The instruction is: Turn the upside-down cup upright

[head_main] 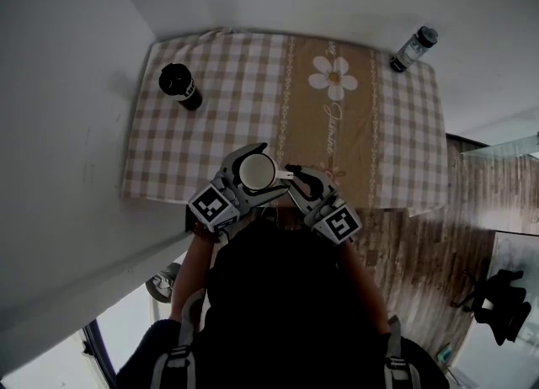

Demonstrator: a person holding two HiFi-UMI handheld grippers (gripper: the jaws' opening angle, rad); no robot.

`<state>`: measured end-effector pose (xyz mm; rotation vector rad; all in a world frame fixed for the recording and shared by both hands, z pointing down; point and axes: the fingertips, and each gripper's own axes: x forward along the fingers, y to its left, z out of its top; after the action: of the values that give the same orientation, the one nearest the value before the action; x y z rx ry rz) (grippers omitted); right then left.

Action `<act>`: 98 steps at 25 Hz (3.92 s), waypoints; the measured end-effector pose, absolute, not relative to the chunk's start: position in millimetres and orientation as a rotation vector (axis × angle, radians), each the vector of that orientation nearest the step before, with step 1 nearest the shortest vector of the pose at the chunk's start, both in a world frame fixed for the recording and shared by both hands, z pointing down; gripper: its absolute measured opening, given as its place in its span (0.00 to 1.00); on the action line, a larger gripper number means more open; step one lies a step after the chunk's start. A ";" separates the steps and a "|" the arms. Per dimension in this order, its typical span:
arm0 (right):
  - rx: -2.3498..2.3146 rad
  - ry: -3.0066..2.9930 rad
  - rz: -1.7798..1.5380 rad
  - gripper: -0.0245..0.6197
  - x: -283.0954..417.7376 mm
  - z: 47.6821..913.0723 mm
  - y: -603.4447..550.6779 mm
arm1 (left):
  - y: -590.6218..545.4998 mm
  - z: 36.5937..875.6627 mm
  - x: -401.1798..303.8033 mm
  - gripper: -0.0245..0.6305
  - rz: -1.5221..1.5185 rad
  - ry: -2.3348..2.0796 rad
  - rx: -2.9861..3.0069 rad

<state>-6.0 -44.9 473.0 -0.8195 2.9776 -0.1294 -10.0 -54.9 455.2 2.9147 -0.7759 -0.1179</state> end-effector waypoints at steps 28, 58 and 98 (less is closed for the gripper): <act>-0.925 2.866 -0.159 0.09 34.8 450.6 -64.5 | -25.9 448.7 -20.8 0.68 -0.268 -0.534 2.878; -0.974 3.148 0.562 0.09 1.4 458.5 -44.9 | -54.0 504.2 -1.9 0.12 0.429 -0.778 2.965; -0.629 2.309 -1.363 0.51 -3.6 504.2 -86.9 | -99.1 482.3 -64.8 0.10 -0.005 -1.382 2.817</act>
<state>-3.6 -86.9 504.2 -0.6290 2.3091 -1.3632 -64.8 -99.1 482.3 2.8166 -1.3817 -0.0050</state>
